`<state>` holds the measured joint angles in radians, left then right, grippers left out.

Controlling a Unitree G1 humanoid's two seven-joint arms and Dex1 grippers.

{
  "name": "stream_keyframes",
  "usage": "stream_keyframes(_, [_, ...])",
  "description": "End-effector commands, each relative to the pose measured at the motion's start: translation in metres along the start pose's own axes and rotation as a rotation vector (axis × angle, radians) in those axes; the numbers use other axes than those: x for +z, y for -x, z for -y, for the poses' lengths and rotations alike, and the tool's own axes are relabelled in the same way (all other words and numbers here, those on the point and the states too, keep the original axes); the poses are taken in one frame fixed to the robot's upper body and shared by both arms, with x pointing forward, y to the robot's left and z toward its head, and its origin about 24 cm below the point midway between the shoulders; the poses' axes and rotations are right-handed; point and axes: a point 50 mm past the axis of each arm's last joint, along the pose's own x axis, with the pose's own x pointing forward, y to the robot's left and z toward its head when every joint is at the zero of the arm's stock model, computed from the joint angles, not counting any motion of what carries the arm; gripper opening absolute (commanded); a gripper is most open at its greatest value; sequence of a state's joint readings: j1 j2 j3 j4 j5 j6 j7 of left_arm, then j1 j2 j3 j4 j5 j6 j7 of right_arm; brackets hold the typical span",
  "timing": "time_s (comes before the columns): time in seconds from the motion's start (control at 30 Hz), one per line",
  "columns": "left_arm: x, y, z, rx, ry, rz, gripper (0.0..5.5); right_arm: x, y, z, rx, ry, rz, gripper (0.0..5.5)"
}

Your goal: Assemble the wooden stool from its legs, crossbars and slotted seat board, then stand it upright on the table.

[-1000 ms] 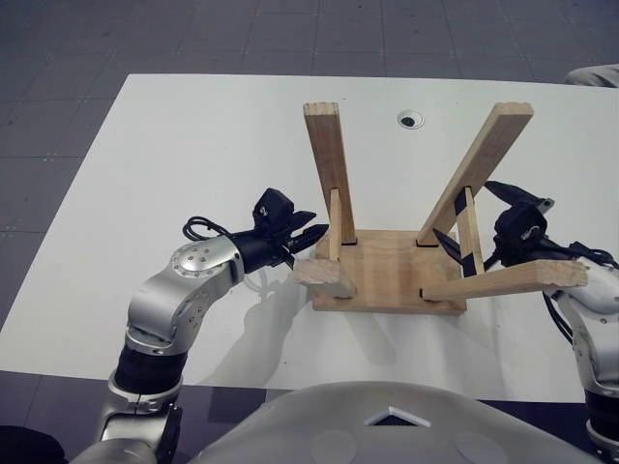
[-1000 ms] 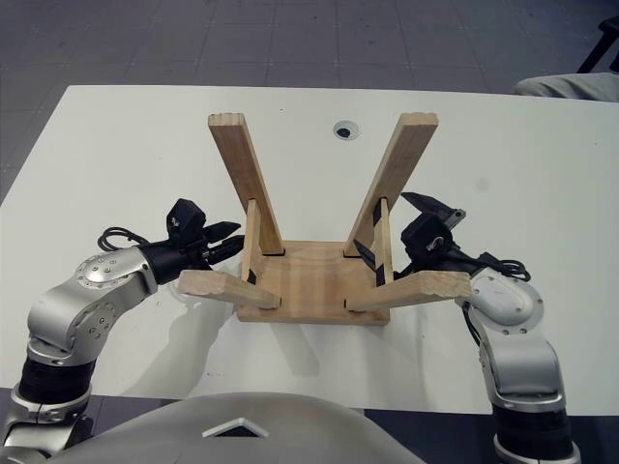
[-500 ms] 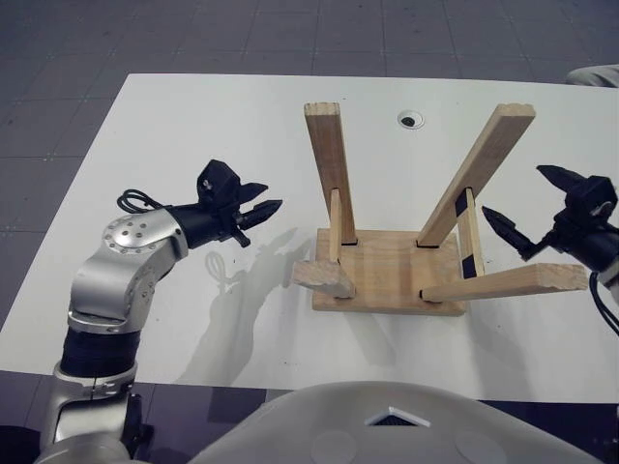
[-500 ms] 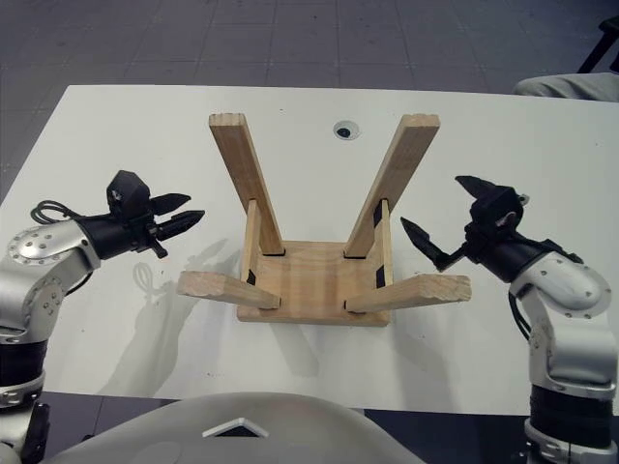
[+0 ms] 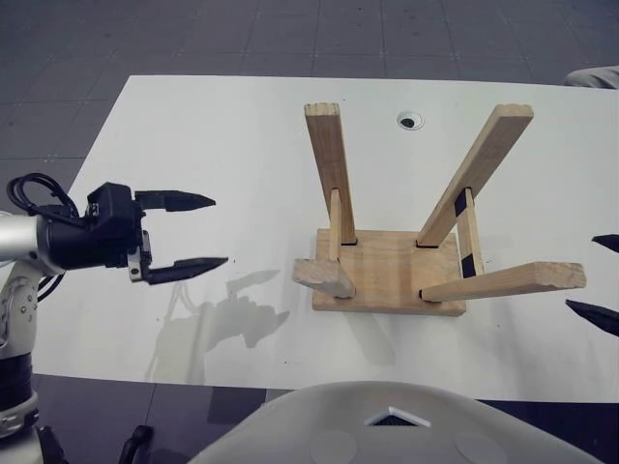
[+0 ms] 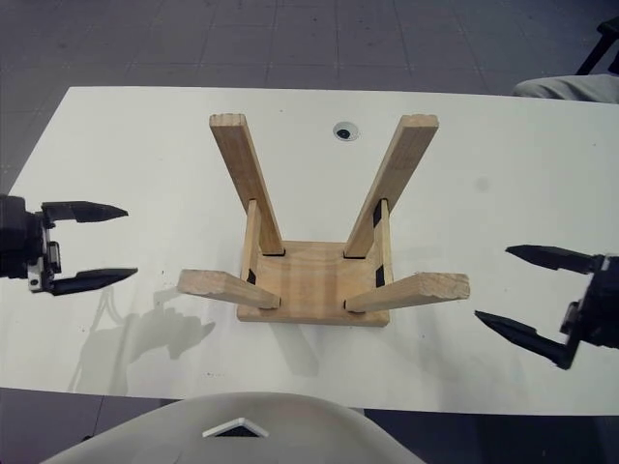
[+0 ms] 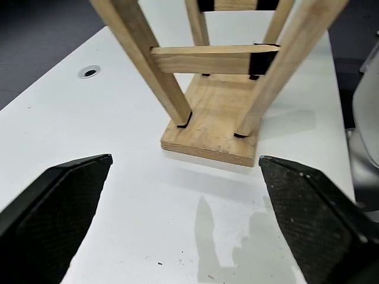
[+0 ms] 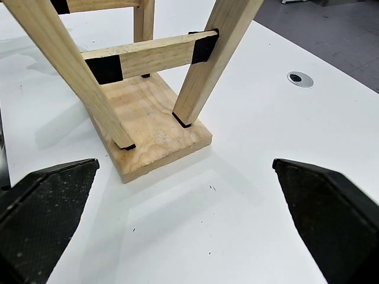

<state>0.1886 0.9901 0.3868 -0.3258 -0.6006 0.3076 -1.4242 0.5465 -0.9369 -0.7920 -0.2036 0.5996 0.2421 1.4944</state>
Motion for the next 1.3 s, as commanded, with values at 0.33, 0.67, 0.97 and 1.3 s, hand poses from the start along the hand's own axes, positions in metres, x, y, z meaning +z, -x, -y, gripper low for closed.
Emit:
stream_keyframes(0.33, [0.054, -0.028, 0.032, -0.142, -0.092, 0.238, 5.09, 0.046, -0.029, -0.030, 0.158, 0.212, 0.053, 5.50])
stream_keyframes(0.67, [0.064, -0.062, 0.033, -0.172, -0.075, 0.285, 5.09, 0.060, -0.065, -0.037, 0.229, 0.261, 0.076, 5.50])
stream_keyframes(0.97, [0.063, -0.076, 0.025, -0.177, -0.053, 0.289, 5.09, 0.068, -0.083, -0.037, 0.276, 0.251, 0.082, 5.50])
stream_keyframes(1.3, [0.062, -0.085, 0.019, -0.174, 0.010, 0.328, 4.30, 0.071, -0.094, -0.040, 0.339, 0.223, 0.079, 3.58])
